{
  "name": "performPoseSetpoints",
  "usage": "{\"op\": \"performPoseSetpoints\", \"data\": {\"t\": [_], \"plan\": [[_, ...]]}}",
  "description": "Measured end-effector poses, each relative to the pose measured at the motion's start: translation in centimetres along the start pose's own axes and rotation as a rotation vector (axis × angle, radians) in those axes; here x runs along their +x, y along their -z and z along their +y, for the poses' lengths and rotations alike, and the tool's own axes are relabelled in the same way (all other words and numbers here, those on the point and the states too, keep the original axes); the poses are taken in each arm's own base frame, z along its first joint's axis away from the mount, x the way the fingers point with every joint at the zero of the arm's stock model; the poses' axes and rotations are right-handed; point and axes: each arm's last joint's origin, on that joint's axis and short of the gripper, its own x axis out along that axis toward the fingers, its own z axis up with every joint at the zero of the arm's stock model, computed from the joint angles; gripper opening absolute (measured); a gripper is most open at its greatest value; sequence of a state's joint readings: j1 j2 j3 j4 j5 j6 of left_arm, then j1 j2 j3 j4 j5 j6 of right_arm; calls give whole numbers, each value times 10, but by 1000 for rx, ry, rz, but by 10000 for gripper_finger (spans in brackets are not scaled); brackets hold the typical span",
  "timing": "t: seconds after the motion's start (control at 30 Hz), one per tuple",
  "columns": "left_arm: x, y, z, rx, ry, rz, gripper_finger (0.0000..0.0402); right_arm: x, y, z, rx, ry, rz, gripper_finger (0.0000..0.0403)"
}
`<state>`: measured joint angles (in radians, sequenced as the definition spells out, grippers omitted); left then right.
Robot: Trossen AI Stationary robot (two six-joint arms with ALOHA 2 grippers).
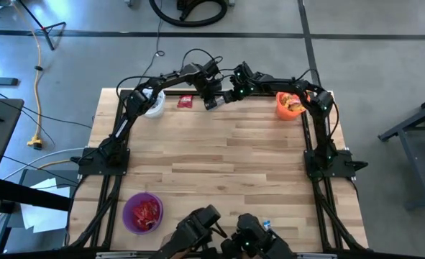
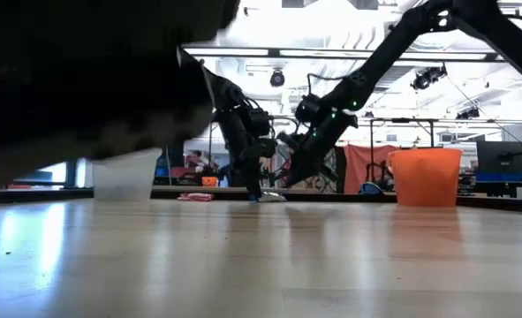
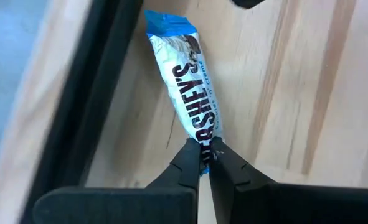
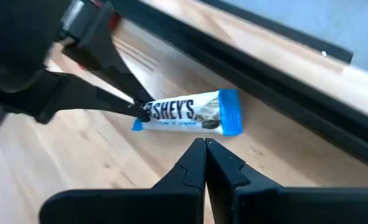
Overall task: Sort candy
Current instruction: Put the white candy into the white bucket
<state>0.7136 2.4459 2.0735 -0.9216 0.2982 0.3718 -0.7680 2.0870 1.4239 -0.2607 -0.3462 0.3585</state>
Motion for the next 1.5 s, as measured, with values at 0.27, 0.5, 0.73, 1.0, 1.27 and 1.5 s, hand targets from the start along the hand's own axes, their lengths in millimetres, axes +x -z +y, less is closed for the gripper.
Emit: {"op": "performPoseSetpoints", "data": {"t": [0.27, 0.5, 0.73, 1.0, 1.27, 1.5], "plan": [[-54, -11, -11, 7, -68, -86, 0, -42, -16, 16, -44, -26, -98, 0], [-136, -15, -38, -20, -170, -193, 0, -73, -25, 26, -95, -37, -166, 0], [-175, 33, -37, -195, -251, -198, 0, -82, -26, 30, -128, -40, -184, 0], [-220, 129, -80, -507, -437, -191, 0, -82, -26, 30, -138, -40, -186, 0], [-221, 202, -92, -724, -516, -80, 0, -82, -26, 30, -139, -40, -186, 0], [-200, 226, -74, -759, -528, -24, 3, -93, -27, 41, -157, -56, -210, 0]]}}
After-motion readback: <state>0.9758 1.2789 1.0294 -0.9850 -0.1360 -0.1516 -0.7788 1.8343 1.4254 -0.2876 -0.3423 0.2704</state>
